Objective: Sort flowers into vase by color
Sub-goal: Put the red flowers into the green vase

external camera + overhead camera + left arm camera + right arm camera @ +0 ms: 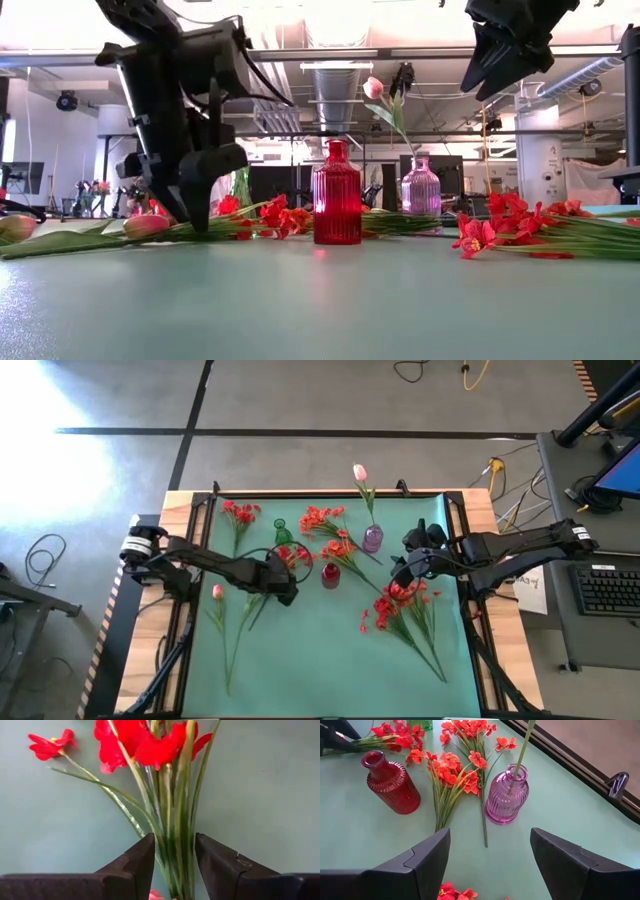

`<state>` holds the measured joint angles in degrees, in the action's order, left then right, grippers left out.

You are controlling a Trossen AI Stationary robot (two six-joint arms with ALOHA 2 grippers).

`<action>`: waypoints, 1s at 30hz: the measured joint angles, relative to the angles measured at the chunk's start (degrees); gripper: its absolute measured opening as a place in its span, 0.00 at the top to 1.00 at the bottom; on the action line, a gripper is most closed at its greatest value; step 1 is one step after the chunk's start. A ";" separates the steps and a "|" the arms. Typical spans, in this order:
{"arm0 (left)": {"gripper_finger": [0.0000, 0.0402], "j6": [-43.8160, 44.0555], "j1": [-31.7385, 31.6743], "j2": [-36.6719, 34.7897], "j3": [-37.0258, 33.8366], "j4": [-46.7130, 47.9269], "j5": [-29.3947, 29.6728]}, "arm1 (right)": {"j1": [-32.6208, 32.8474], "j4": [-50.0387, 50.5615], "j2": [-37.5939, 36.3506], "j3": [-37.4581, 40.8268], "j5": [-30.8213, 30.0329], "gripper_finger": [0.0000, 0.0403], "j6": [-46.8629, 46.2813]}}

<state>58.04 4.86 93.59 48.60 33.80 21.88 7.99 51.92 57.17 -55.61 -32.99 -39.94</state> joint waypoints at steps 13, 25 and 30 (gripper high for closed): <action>0.84 -0.55 0.04 0.65 0.00 -2.28 -0.40 | 0.00 0.04 0.00 0.02 0.00 0.34 0.09; 1.00 -0.59 0.88 -0.45 0.00 -2.38 -0.32 | -0.02 0.04 0.00 0.02 0.00 0.34 0.50; 1.00 -1.99 2.17 -5.53 0.00 -2.44 0.93 | -0.01 0.04 0.00 0.02 0.00 0.35 0.82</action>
<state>56.05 7.03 88.05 48.60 31.37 22.80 7.98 51.96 57.17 -55.59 -32.99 -39.12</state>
